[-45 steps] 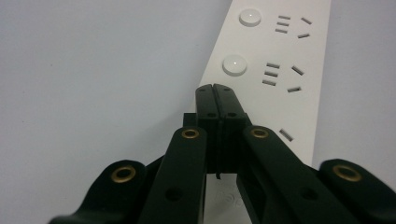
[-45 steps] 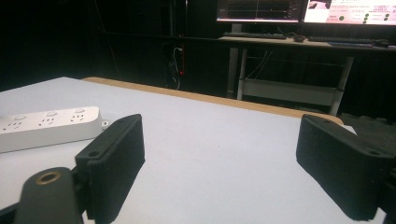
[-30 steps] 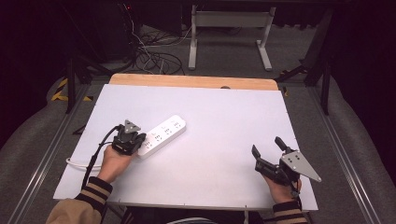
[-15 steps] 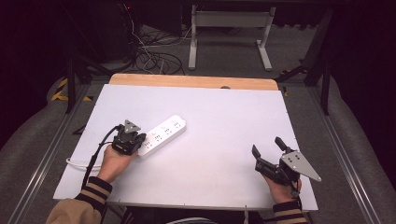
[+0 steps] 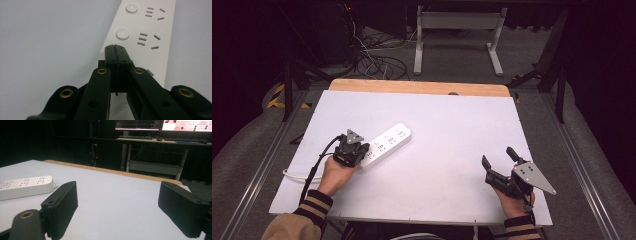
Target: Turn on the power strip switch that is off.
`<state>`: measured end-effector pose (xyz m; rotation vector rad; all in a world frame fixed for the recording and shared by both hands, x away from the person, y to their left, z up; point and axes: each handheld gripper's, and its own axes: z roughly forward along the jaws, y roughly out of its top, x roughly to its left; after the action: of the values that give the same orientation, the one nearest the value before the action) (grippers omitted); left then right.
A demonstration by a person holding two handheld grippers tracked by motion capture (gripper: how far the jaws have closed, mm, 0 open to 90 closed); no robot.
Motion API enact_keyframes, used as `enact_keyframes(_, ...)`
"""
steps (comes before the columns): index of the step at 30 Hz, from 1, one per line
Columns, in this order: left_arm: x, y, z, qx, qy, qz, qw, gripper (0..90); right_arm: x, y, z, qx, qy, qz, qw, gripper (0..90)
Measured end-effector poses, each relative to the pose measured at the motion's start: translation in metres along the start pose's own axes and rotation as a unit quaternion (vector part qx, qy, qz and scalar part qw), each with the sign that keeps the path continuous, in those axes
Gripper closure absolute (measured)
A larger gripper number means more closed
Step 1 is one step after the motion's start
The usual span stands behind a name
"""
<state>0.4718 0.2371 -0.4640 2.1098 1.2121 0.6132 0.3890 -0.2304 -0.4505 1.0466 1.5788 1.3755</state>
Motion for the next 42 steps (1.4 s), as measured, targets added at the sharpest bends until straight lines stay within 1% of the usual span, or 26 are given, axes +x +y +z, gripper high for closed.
enact_keyframes(10,0.0,0.0,0.0,-0.001,-0.001,-0.001,1.0,90.0,0.0,0.0,0.0,0.0,0.0,0.001,1.0,16.6)
enact_keyframes(15,0.001,0.0,0.0,-0.001,-0.002,0.003,1.0,90.0,0.0,0.0,0.0,0.001,0.0,0.0,1.0,16.7)
enact_keyframes(16,0.0,0.0,0.0,-0.001,-0.001,0.0,1.0,90.0,0.0,0.0,0.0,0.001,0.0,0.0,1.0,16.7)
enact_keyframes(28,0.001,0.0,0.0,-0.002,0.0,0.006,1.0,90.0,0.0,0.0,0.0,0.002,0.001,0.001,1.0,16.9)
enact_keyframes(29,0.004,-0.002,0.001,-0.014,-0.012,0.013,0.9997,90.0,0.0,0.0,0.0,0.002,0.002,0.002,1.0,16.9)
enact_keyframes(30,0.004,-0.002,0.001,-0.014,-0.012,0.013,0.9997,90.0,0.0,0.0,0.0,0.002,0.002,0.002,1.0,16.9)
enact_keyframes(31,0.006,-0.001,0.0,-0.015,-0.018,0.006,0.9997,90.0,0.0,0.0,0.001,0.002,0.003,0.002,1.0,17.0)
enact_keyframes(33,0.009,-0.001,-0.004,-0.034,-0.017,0.013,0.9992,90.0,0.0,0.0,0.001,0.003,0.006,0.001,1.0,17.2)
enact_keyframes(34,0.009,0.0,-0.01,-0.066,-0.015,0.004,0.9977,90.0,0.0,0.0,0.001,0.002,0.005,0.0,1.0,17.2)
enact_keyframes(35,0.009,0.0,-0.01,-0.066,-0.015,0.004,0.9977,90.0,0.0,0.0,0.001,0.001,0.005,0.002,1.0,17.2)
enact_keyframes(36,0.008,0.001,-0.014,-0.089,-0.014,0.002,0.9959,90.0,0.0,0.0,0.001,0.001,0.005,0.002,1.0,17.2)
enact_keyframes(37,0.007,0.001,-0.018,-0.107,-0.003,0.005,0.9943,90.0,0.0,0.0,0.001,0.0,0.005,0.001,1.0,17.2)
enact_keyframes(38,0.005,0.001,-0.021,-0.123,0.002,0.003,0.9925,90.0,0.0,0.0,0.001,0.0,0.005,0.0,1.0,17.2)
enact_keyframes(40,0.004,0.001,-0.027,-0.155,0.017,0.003,0.9878,90.0,0.0,0.0,0.001,0.0,0.006,0.002,1.0,17.1)
enact_keyframes(41,0.003,0.001,-0.031,-0.172,0.027,0.002,0.9848,90.0,0.0,0.0,0.001,0.0,0.006,0.002,1.0,17.1)
enact_keyframes(42,0.004,0.0,-0.036,-0.192,0.034,0.001,0.9808,90.0,0.0,0.0,0.001,-0.001,0.006,0.001,1.0,17.2)
